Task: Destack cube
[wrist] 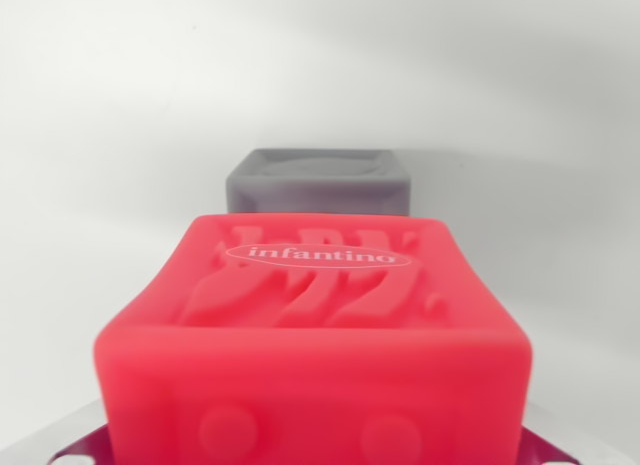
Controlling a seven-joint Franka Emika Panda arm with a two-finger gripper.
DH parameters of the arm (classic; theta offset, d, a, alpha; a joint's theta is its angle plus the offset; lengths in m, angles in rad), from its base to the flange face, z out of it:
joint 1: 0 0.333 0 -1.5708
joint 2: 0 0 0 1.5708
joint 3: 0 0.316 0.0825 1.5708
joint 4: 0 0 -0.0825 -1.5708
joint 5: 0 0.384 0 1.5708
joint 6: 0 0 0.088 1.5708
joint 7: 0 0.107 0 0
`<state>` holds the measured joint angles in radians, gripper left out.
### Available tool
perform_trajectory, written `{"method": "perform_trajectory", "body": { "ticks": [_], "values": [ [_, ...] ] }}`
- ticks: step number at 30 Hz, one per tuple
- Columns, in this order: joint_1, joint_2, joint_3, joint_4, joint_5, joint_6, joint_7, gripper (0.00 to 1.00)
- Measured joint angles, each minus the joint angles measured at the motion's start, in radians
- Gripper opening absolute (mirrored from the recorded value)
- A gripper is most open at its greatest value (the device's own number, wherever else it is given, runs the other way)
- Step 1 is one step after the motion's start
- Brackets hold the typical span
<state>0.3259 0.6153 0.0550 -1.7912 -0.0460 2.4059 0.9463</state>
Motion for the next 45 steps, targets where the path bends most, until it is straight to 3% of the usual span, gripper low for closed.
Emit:
{"method": "perform_trajectory", "body": {
  "ticks": [32,45],
  "values": [
    [0.0,-0.148,0.002,0.011,0.008,-0.153,-0.007,0.0],
    [-0.027,-0.177,0.002,-0.049,0.009,-0.132,-0.044,0.0]
  ]
}}
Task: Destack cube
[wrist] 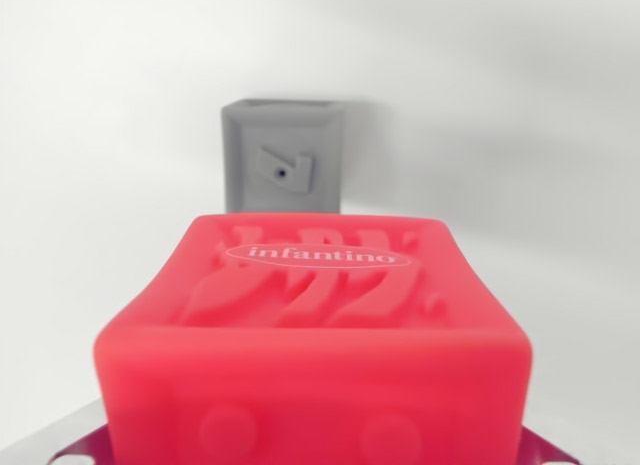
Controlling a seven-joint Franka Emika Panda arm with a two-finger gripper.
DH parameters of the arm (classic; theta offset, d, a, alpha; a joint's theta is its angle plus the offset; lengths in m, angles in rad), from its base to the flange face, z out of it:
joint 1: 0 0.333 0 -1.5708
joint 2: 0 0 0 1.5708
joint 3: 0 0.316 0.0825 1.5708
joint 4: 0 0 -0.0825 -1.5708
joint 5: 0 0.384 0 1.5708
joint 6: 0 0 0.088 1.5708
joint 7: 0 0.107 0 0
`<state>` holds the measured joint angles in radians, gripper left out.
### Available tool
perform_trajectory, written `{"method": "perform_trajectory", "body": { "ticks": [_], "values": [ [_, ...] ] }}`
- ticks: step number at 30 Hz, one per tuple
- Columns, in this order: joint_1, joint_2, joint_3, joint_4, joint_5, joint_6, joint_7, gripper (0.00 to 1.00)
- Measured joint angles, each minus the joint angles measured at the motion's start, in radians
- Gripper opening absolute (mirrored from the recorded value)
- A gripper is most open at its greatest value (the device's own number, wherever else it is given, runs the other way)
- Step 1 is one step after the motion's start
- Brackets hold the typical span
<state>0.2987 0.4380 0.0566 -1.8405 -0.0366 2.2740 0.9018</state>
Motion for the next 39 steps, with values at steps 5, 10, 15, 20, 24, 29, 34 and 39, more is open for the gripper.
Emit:
{"method": "perform_trajectory", "body": {
  "ticks": [5,10,15,20,24,29,34,39],
  "values": [
    [-0.012,-0.013,0.0,-0.027,0.001,0.013,-0.017,0.0],
    [-0.024,-0.025,0.0,-0.05,0.002,0.024,-0.034,0.0],
    [-0.035,-0.037,0.0,-0.074,0.002,0.036,-0.05,0.0],
    [-0.048,-0.051,0.0,-0.099,0.003,0.049,-0.069,0.0],
    [-0.059,-0.059,-0.001,-0.118,0.004,0.059,-0.085,0.0],
    [-0.071,-0.071,-0.001,-0.141,0.005,0.069,-0.102,0.0],
    [-0.084,-0.081,-0.001,-0.162,0.005,0.081,-0.121,0.0],
    [-0.097,-0.092,-0.002,-0.184,0.006,0.091,-0.139,0.0]
  ]
}}
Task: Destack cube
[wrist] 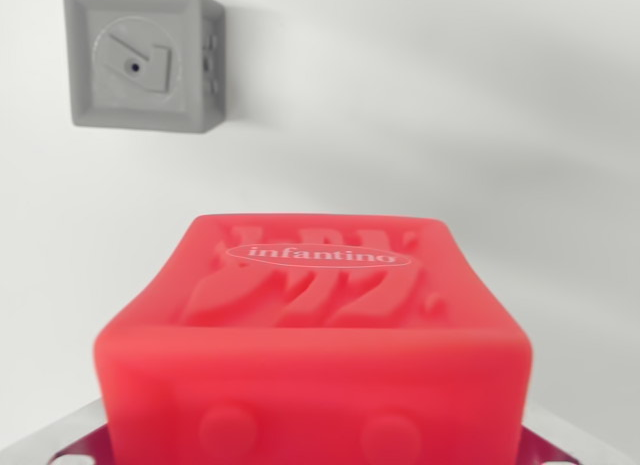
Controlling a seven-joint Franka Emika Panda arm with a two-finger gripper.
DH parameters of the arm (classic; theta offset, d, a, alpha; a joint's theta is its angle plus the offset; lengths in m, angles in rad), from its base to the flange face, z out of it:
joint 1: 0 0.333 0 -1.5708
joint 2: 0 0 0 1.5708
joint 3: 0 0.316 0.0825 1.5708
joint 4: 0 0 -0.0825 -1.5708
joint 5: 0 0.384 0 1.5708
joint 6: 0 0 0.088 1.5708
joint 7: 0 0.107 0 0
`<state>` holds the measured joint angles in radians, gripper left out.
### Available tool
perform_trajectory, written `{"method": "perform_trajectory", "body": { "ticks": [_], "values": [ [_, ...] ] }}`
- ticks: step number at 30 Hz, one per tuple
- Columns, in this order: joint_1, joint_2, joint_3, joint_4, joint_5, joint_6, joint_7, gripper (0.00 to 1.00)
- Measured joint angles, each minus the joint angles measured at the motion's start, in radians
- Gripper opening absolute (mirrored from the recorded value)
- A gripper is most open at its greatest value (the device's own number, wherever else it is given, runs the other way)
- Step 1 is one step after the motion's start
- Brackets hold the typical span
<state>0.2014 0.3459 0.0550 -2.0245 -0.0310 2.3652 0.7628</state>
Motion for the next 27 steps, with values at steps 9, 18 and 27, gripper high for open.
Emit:
{"method": "perform_trajectory", "body": {
  "ticks": [9,18,27],
  "values": [
    [-0.024,-0.017,0.0,-0.036,0.001,0.018,-0.035,0.0],
    [-0.05,-0.036,-0.001,-0.074,0.002,0.037,-0.071,0.0],
    [-0.076,-0.051,-0.002,-0.106,0.003,0.054,-0.108,0.0]
  ]
}}
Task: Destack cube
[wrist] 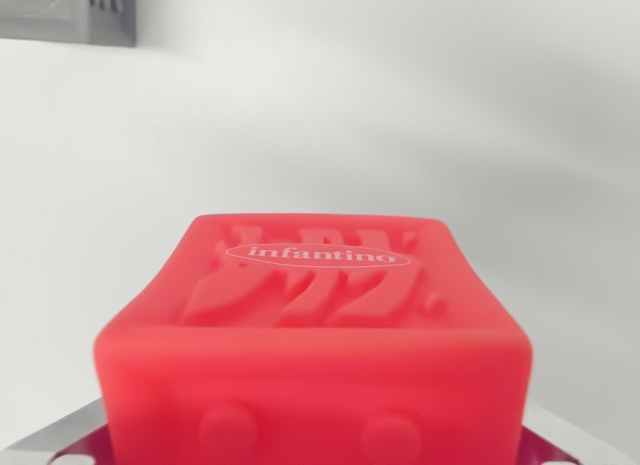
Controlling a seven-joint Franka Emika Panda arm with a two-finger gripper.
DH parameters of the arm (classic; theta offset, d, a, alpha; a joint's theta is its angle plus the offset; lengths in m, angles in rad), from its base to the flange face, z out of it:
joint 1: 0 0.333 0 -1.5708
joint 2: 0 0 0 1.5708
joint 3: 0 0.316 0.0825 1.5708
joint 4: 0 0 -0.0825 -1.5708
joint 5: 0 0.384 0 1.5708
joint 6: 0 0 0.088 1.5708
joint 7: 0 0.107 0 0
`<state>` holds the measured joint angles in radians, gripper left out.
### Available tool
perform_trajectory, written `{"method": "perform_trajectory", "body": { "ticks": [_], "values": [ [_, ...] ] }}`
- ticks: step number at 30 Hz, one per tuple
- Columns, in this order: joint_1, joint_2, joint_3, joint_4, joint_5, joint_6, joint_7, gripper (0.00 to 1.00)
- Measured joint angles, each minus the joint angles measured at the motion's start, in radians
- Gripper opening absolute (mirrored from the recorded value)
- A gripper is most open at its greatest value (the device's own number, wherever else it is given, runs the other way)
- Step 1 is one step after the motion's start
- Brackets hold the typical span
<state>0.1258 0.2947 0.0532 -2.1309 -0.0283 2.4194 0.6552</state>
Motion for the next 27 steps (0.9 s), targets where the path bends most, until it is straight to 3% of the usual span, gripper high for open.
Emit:
{"method": "perform_trajectory", "body": {
  "ticks": [27],
  "values": [
    [-0.08,-0.04,-0.008,-0.091,0.004,0.052,-0.121,0.0]
  ]
}}
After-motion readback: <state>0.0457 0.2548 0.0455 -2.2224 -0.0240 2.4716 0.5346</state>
